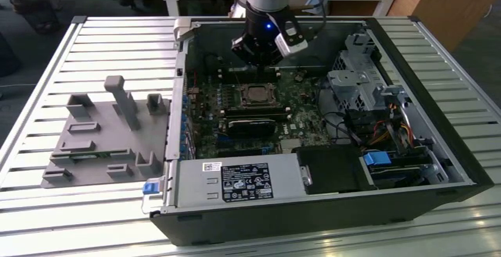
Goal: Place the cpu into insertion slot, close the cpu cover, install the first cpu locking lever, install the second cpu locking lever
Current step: 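Install the first cpu locking lever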
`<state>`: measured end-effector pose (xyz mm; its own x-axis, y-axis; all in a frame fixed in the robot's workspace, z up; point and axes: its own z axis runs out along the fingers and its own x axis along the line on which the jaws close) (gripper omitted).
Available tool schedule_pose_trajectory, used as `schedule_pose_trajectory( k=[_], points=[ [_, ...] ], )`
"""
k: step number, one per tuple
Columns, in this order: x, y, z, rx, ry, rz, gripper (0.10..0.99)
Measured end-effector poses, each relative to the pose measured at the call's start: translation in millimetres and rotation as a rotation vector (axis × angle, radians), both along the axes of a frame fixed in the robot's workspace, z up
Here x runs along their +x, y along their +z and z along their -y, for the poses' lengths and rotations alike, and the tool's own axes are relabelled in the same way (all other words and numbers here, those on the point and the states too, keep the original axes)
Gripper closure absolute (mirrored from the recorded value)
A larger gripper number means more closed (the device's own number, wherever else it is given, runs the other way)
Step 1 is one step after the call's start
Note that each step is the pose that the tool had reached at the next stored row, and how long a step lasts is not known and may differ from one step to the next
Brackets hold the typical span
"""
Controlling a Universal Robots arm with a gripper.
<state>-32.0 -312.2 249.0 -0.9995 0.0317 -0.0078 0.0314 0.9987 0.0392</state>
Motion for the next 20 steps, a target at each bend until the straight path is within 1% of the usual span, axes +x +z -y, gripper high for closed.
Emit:
schedule_pose_trajectory(
  k=[20],
  points=[
    [0.0, 0.0, 0.0, 0.0, 0.101, 0.0, 0.965]
  ],
)
